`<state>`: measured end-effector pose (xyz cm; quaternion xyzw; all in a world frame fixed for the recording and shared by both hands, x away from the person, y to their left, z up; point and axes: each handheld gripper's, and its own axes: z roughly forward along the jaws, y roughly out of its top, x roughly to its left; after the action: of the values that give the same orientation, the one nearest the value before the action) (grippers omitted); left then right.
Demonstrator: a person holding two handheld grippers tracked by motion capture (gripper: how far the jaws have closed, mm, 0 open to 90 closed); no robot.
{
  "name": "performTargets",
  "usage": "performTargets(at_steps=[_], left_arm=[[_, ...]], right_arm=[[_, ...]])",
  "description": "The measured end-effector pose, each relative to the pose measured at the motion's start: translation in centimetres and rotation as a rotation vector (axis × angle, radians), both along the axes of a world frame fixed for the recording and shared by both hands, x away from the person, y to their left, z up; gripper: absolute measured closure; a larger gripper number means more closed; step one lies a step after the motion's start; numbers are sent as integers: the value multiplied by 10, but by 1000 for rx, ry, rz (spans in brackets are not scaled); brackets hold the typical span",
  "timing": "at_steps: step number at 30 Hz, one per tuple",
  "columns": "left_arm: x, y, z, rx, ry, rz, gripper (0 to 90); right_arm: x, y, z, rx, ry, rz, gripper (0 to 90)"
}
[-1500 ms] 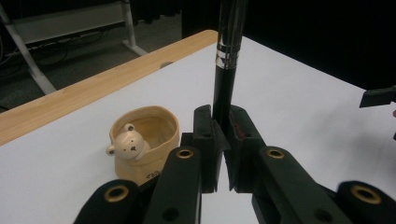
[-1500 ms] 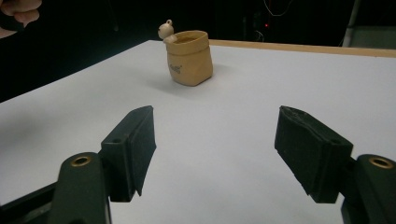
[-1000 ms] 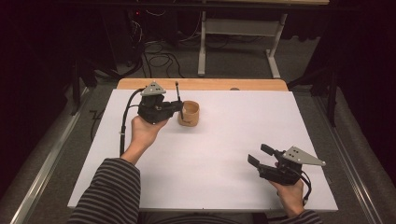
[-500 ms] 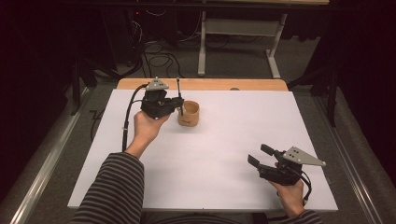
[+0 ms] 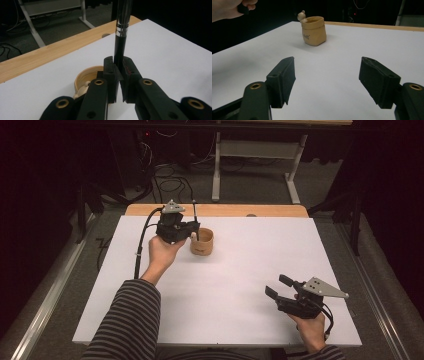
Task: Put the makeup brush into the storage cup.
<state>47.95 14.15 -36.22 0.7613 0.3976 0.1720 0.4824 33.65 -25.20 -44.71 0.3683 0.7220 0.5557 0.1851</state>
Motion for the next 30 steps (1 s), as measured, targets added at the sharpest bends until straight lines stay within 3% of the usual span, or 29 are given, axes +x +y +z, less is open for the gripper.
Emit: performTargets(at_steps=[12, 17, 30], left_arm=[[8, -4, -7, -1, 10, 25, 839], [12, -6, -10, 17, 3, 55, 839], [19, -14, -17, 4, 8, 76, 838]], right_arm=[[0, 0, 0, 1, 0, 4, 307], [0, 1, -1, 4, 13, -2, 308], [0, 2, -1, 3, 11, 4, 308]])
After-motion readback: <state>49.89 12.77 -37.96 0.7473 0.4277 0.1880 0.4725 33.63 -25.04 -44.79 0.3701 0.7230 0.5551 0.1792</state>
